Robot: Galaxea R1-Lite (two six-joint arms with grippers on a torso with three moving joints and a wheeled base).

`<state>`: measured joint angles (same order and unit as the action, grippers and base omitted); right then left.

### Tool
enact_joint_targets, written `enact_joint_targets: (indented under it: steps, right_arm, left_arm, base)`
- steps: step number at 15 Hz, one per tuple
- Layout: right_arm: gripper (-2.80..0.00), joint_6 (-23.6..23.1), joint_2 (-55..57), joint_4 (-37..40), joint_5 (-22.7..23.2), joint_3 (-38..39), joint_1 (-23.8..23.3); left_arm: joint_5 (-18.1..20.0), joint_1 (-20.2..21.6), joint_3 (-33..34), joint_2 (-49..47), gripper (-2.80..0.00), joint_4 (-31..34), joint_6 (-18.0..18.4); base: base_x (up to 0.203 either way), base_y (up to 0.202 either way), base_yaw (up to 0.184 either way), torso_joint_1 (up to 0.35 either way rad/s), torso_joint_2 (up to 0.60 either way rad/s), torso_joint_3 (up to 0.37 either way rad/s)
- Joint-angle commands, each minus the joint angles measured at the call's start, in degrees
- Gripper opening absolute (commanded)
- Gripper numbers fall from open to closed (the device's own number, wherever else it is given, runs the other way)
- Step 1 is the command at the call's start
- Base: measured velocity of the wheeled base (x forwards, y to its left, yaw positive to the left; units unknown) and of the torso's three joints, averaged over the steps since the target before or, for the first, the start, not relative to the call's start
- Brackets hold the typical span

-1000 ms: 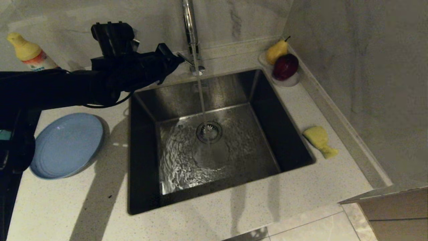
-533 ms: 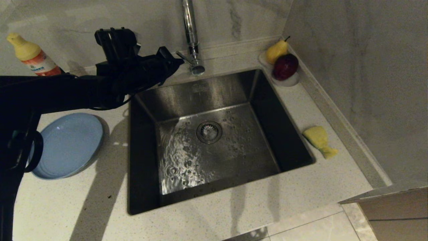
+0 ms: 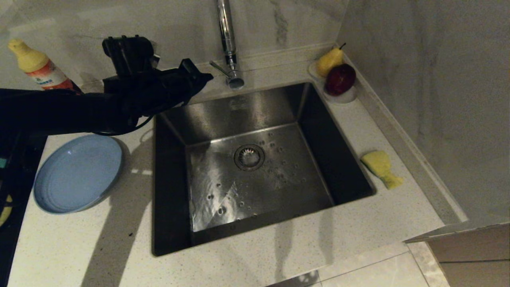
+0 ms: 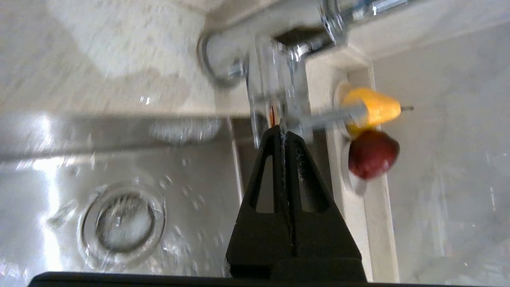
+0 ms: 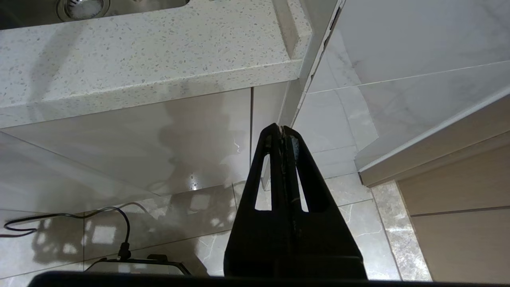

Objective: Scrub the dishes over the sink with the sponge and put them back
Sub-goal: Turn off the faucet, then place the bowl on the plate

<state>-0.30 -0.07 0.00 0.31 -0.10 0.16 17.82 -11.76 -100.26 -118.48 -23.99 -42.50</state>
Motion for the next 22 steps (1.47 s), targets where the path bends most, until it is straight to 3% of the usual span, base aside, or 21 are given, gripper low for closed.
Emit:
enact_joint_targets:
  steps: [1, 3, 6, 8, 9, 12, 14, 15, 20, 22]
  right_arm:
    - [-2.80, 0.0, 0.0, 0.0, 0.0, 0.0, 0.0]
    - [-2.80, 0.0, 0.0, 0.0, 0.0, 0.0, 0.0]
    - [-2.80, 0.0, 0.0, 0.0, 0.0, 0.0, 0.0]
    - [-2.80, 0.0, 0.0, 0.0, 0.0, 0.0, 0.0]
    - [-2.80, 0.0, 0.0, 0.0, 0.0, 0.0, 0.0]
    - [-2.80, 0.0, 0.1, 0.0, 0.0, 0.0, 0.0]
    - [-2.80, 0.0, 0.0, 0.0, 0.0, 0.0, 0.0]
    - [-2.80, 0.0, 0.0, 0.0, 0.0, 0.0, 0.0]
    - [-2.80, 0.0, 0.1, 0.0, 0.0, 0.0, 0.0]
    - [-2.80, 0.0, 0.1, 0.0, 0.0, 0.0, 0.0]
  left_arm:
    - [0.2, -0.3, 8.4, 10.3, -2.80, -1.6, -0.2]
    - [-0.7, -0.6, 16.2, 17.6, -2.80, -3.0, 1.3]
    - [-5.9, -0.7, 25.6, 27.4, -2.80, -1.3, 7.1]
    - [-13.9, -0.6, 32.0, 30.8, -2.80, 1.3, 16.4]
    - [-18.9, -0.4, 34.6, 31.7, -2.80, 1.7, 19.1]
    - [-31.2, 1.0, 39.3, 34.5, -2.80, 3.7, 21.4]
    - [-42.5, 1.2, 42.9, 38.3, -2.80, 3.5, 26.7]
    - [-45.1, 1.2, 44.1, 40.5, -2.80, 2.1, 28.0]
    - [-50.7, 2.1, 55.7, 51.0, -2.80, 1.1, 33.0]
    - [-53.4, 5.2, 55.6, 52.6, -2.80, 3.6, 34.5]
  base:
    - [0.000, 0.000, 0.000, 0.000, 0.00, 0.000]
    - [0.000, 0.000, 0.000, 0.000, 0.00, 0.000]
    - [0.000, 0.000, 0.000, 0.000, 0.00, 0.000]
    - [0.000, 0.000, 0.000, 0.000, 0.00, 0.000]
    - [0.000, 0.000, 0.000, 0.000, 0.00, 0.000]
    - [0.000, 0.000, 0.000, 0.000, 0.00, 0.000]
    - [0.000, 0.000, 0.000, 0.000, 0.00, 0.000]
    - [0.000, 0.000, 0.000, 0.000, 0.00, 0.000]
    - [0.000, 0.000, 0.000, 0.000, 0.00, 0.000]
    - [0.000, 0.000, 0.000, 0.000, 0.00, 0.000]
